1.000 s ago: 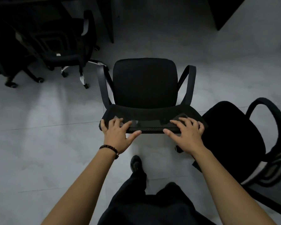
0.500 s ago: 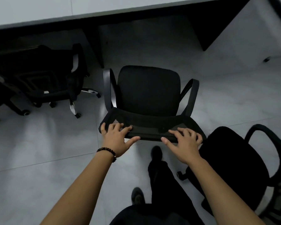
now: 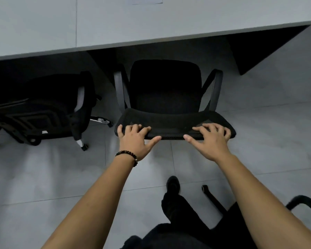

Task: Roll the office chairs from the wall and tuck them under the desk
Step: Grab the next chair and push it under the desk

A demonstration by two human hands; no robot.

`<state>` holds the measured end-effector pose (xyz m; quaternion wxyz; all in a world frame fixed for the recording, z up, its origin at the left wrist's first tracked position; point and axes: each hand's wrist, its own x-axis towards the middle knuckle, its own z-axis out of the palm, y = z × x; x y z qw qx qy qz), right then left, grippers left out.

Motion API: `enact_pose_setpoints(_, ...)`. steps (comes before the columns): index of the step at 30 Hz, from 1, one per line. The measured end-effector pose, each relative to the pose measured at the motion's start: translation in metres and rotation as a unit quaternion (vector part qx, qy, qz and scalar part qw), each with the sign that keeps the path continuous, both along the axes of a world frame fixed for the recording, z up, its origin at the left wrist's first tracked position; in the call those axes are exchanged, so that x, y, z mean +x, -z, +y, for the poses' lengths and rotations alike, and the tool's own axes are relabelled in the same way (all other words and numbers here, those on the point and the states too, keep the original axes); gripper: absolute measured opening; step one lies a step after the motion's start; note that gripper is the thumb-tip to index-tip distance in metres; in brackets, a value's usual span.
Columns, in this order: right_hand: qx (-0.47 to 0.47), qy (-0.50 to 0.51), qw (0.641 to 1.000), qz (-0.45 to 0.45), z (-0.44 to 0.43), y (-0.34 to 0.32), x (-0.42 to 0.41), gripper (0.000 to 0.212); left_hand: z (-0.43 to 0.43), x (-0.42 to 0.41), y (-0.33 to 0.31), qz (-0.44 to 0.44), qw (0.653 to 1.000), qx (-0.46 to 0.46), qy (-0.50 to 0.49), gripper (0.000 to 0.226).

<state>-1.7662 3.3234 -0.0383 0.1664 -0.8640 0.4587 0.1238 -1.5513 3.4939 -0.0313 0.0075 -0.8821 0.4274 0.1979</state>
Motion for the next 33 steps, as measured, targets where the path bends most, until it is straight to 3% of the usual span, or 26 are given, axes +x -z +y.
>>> enact_pose_setpoints(6,0.05,-0.035,0.998,0.023,-0.056,-0.015,0.062,0.088,-0.028,0.031,-0.011,0.027,0.999,0.019,-0.032,0.072)
enact_pose_setpoints(17,0.049,0.0,0.998,0.032,-0.011,-0.017,0.141,0.088,0.002,0.121,-0.01,0.007,1.0,0.016,0.009,0.073)
enact_pose_setpoints(24,0.039,0.006,0.999,0.023,-0.009,-0.022,0.133,0.088,-0.002,0.11,-0.018,0.02,0.999,0.023,0.012,0.074)
enact_pose_setpoints(29,0.017,0.002,1.0,-0.003,-0.002,-0.02,0.102,0.091,0.005,0.081,-0.022,0.036,0.999,-0.028,-0.009,0.065)
enact_pose_setpoints(33,0.022,-0.003,1.0,-0.008,-0.003,-0.023,0.076,0.09,0.015,0.066,-0.025,-0.001,0.999,-0.01,-0.049,0.081)
